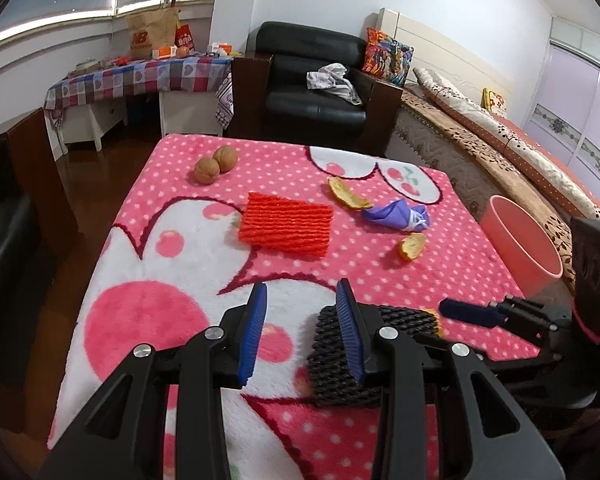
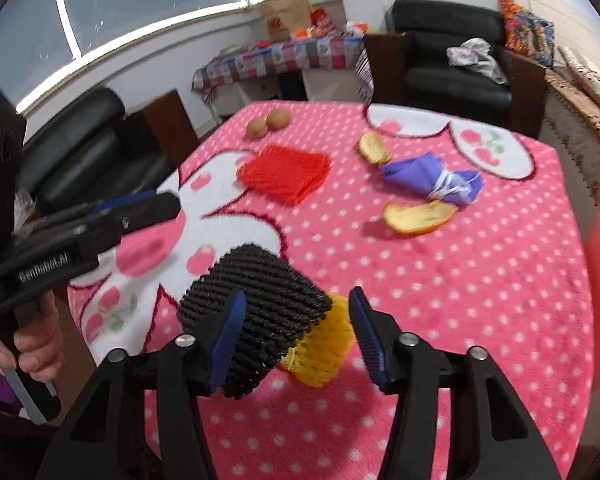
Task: Collect trash
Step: 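Grasp the red mesh pad with the left gripper while the right gripper grasps the black mesh sleeve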
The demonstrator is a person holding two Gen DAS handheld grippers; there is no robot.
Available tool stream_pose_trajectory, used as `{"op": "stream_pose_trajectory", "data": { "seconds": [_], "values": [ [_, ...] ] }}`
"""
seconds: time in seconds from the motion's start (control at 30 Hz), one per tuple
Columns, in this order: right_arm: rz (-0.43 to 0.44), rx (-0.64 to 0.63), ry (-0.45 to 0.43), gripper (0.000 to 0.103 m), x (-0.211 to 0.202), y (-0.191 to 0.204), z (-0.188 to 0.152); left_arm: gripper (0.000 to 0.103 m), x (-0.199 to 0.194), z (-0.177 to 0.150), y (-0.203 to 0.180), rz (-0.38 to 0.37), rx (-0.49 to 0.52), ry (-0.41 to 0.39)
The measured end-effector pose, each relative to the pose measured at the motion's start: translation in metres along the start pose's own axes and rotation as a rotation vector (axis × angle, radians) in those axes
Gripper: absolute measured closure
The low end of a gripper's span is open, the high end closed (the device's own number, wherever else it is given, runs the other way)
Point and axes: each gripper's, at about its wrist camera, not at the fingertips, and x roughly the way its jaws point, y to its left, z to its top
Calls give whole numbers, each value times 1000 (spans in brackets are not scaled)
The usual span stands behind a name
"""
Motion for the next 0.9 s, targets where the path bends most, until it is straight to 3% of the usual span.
{"op": "stream_pose_trajectory", "data": {
  "seconds": [0.13, 0.2, 0.3, 0.67, 0.9],
  "values": [
    [6, 6, 30, 63, 10, -1, -2, 67, 9, 3, 3, -2, -2, 11],
    [23, 4, 28, 77, 11, -1, -2, 67, 14, 5, 3, -1, -3, 17],
    [31, -14, 21, 85, 10, 1, -2, 67, 21, 8, 4, -2, -10, 27],
    [25, 55, -117, 87, -30, -24, 12, 67, 56, 29, 17, 19, -109, 69],
    [-4, 113, -158, 87, -44, -48, 16, 67, 79, 49, 31, 108, -157, 65]
  ]
}}
